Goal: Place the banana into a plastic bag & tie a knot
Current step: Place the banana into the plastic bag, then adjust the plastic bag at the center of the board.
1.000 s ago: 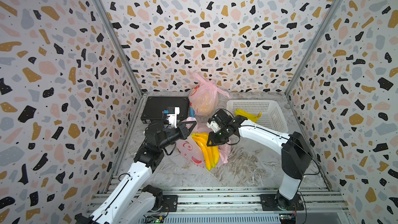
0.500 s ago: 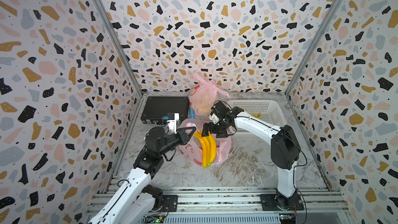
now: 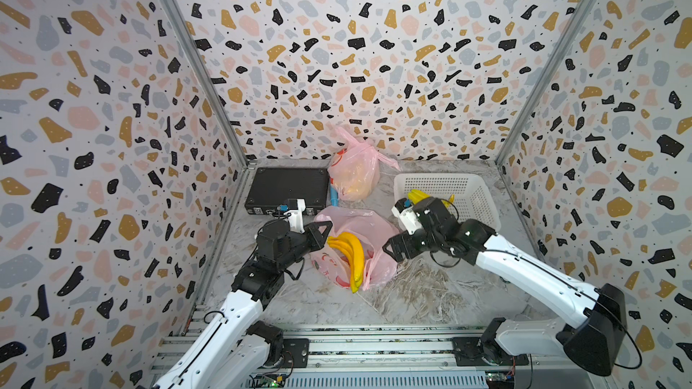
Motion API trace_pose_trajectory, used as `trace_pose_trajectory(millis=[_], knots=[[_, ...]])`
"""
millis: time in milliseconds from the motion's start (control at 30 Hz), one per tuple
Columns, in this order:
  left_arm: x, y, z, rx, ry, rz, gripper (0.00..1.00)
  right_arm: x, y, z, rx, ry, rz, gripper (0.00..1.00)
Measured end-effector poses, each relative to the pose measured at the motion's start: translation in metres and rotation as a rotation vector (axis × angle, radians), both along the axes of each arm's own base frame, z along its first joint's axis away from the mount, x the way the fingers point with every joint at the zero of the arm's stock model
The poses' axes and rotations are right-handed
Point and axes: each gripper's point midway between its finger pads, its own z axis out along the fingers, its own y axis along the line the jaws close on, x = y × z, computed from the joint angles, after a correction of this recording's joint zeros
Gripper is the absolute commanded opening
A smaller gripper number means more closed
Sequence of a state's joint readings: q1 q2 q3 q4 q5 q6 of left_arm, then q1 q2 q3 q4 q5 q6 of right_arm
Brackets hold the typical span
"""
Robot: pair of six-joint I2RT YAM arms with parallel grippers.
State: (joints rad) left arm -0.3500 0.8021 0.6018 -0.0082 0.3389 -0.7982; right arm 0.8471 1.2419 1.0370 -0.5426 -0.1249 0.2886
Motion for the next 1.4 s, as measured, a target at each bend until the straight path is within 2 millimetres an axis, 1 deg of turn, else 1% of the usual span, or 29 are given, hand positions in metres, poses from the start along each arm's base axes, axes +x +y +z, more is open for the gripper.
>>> trace_pose_trajectory(millis=[33, 133, 233, 333, 467, 567, 633, 767, 800, 900, 1033, 1100, 1133, 1167, 1233, 1267, 1333, 1400], knots=[[0.001, 0.0, 0.0, 0.003, 0.001, 0.002, 0.0, -0.013, 0.002, -0.012, -0.028, -0.031, 0.051, 0.99], [0.002, 0.001, -0.004, 0.011, 0.012, 0.008, 0.0, -0.042, 0.007, -0.036, -0.091, -0.119, 0.185, 0.99], [0.002, 0.002, -0.006, 0.026, 0.019, 0.012, 0.0, -0.054, 0.016, -0.044, -0.132, -0.242, 0.292, 0.99], [0.003, 0.003, -0.002, 0.036, 0.011, 0.017, 0.0, -0.057, 0.03, -0.038, -0.153, -0.388, 0.372, 0.99], [0.004, 0.004, 0.003, 0.038, -0.001, 0.018, 0.0, -0.052, 0.049, -0.028, -0.165, -0.557, 0.433, 0.99], [0.003, 0.004, 0.0, 0.046, 0.006, 0.017, 0.0, -0.045, 0.06, -0.031, -0.199, -0.637, 0.46, 0.99], [0.002, 0.004, -0.002, 0.054, 0.014, 0.016, 0.0, -0.043, 0.066, -0.036, -0.226, -0.67, 0.482, 0.99], [0.001, 0.005, -0.005, 0.065, 0.024, 0.015, 0.0, -0.04, 0.072, -0.043, -0.255, -0.707, 0.518, 0.99], [0.001, 0.005, -0.004, 0.067, 0.023, 0.014, 0.0, -0.04, 0.074, -0.043, -0.258, -0.716, 0.527, 0.97], [0.001, 0.005, 0.0, 0.067, 0.017, 0.014, 0.0, -0.04, 0.078, -0.047, -0.266, -0.729, 0.549, 0.88], [0.001, 0.005, 0.0, 0.068, 0.016, 0.013, 0.0, -0.04, 0.081, -0.058, -0.29, -0.72, 0.577, 0.69], [0.001, 0.005, 0.0, 0.068, 0.016, 0.013, 0.0, -0.039, 0.083, -0.064, -0.3, -0.716, 0.584, 0.61], [0.001, 0.005, 0.0, 0.068, 0.016, 0.013, 0.0, -0.039, 0.084, -0.067, -0.304, -0.713, 0.588, 0.52], [0.001, 0.005, 0.0, 0.068, 0.016, 0.013, 0.0, -0.039, 0.084, -0.069, -0.307, -0.71, 0.588, 0.41], [0.0, 0.005, 0.001, 0.069, 0.017, 0.013, 0.0, -0.038, 0.085, -0.073, -0.316, -0.707, 0.587, 0.12], [0.0, 0.005, 0.002, 0.069, 0.017, 0.013, 0.0, -0.036, 0.085, -0.072, -0.32, -0.709, 0.582, 0.01], [0.0, 0.005, 0.007, 0.067, 0.012, 0.013, 0.0, -0.033, 0.088, -0.065, -0.312, -0.715, 0.557, 0.0], [-0.001, 0.006, 0.013, 0.07, 0.006, 0.014, 0.0, -0.028, 0.089, -0.052, -0.307, -0.726, 0.524, 0.0]])
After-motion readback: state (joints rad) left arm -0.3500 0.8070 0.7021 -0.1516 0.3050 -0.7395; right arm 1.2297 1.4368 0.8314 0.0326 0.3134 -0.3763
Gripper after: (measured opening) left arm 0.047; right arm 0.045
